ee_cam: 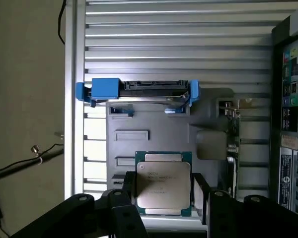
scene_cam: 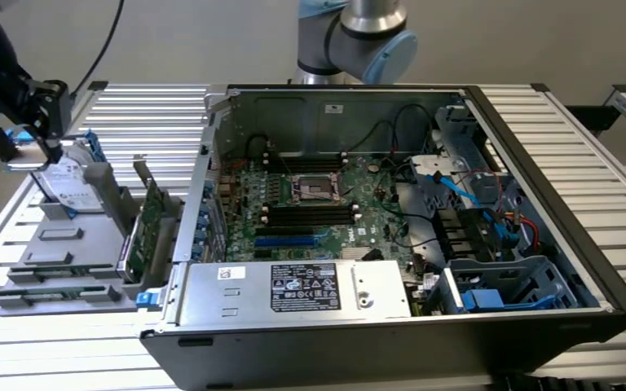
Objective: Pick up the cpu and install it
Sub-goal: 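Pick up the cpu and move it towards the insertion slot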
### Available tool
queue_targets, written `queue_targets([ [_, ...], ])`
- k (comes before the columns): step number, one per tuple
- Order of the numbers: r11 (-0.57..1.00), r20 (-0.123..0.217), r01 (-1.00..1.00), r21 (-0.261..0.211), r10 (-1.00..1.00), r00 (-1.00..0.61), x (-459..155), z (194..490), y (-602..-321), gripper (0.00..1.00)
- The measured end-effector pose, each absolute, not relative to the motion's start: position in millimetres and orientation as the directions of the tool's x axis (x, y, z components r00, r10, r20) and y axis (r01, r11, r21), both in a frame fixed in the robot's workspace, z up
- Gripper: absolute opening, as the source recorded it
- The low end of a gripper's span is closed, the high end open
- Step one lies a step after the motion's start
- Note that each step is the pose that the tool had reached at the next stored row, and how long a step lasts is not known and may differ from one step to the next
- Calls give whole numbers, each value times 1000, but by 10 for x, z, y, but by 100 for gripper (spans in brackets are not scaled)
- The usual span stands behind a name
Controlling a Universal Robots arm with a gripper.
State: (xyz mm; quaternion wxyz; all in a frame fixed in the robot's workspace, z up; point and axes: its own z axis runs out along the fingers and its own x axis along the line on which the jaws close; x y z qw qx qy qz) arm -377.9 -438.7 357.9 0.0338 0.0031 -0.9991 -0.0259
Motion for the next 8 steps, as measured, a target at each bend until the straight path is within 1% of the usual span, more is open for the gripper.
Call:
queue_targets([
  [8,999,77,-4,53,-8,-997,-3524,3688,-4371,55],
])
